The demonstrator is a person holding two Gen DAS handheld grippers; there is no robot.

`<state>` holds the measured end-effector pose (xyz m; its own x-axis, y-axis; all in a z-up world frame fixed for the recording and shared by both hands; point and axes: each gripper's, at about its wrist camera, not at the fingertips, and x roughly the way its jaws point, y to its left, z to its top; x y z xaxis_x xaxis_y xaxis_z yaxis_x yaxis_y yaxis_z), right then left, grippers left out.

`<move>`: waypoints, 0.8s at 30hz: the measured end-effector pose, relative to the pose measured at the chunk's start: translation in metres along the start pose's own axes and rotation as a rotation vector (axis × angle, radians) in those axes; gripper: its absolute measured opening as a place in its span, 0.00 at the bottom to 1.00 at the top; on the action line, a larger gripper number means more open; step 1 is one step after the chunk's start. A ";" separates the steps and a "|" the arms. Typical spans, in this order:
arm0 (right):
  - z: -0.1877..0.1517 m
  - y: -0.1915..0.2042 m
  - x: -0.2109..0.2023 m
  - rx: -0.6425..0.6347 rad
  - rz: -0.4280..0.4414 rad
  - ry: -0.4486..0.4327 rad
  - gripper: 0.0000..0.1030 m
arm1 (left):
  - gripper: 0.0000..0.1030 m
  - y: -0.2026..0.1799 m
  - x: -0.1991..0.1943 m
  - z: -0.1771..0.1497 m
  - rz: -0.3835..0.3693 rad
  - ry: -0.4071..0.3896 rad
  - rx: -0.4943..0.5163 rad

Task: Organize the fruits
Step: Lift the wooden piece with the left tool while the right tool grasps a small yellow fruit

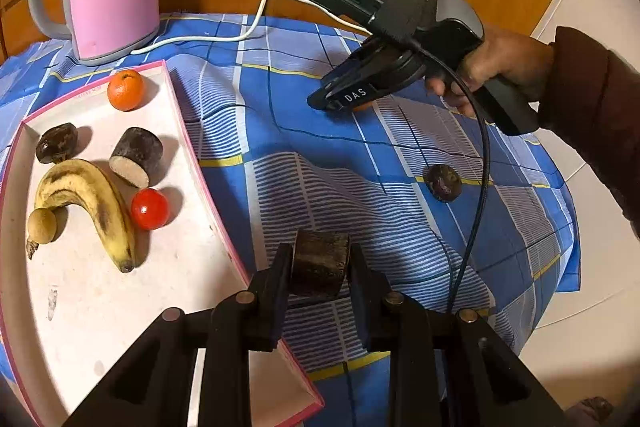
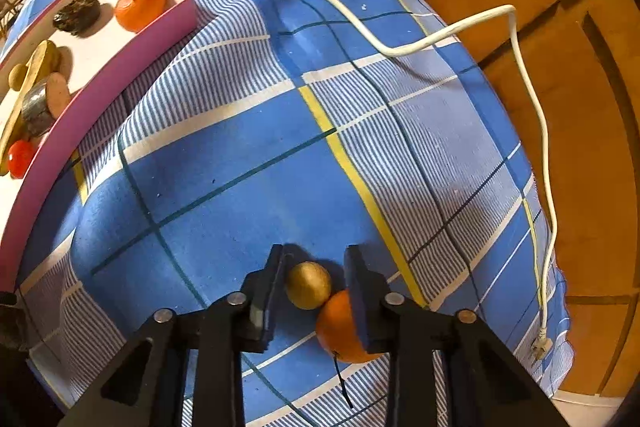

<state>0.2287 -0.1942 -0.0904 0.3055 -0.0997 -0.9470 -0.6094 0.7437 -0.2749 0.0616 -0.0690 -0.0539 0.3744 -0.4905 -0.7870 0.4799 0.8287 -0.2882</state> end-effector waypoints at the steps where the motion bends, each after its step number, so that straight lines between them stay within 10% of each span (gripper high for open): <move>1: -0.001 0.000 0.000 0.000 0.001 -0.003 0.26 | 0.27 0.000 0.000 0.000 0.000 0.000 0.000; 24: -0.071 0.012 -0.022 0.390 0.247 -0.169 0.33 | 0.27 0.005 -0.024 -0.004 -0.003 -0.058 -0.029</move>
<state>0.1630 -0.2295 -0.0851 0.3207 0.1957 -0.9268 -0.3694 0.9268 0.0679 0.0519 -0.0517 -0.0383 0.4186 -0.5072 -0.7533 0.4579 0.8342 -0.3072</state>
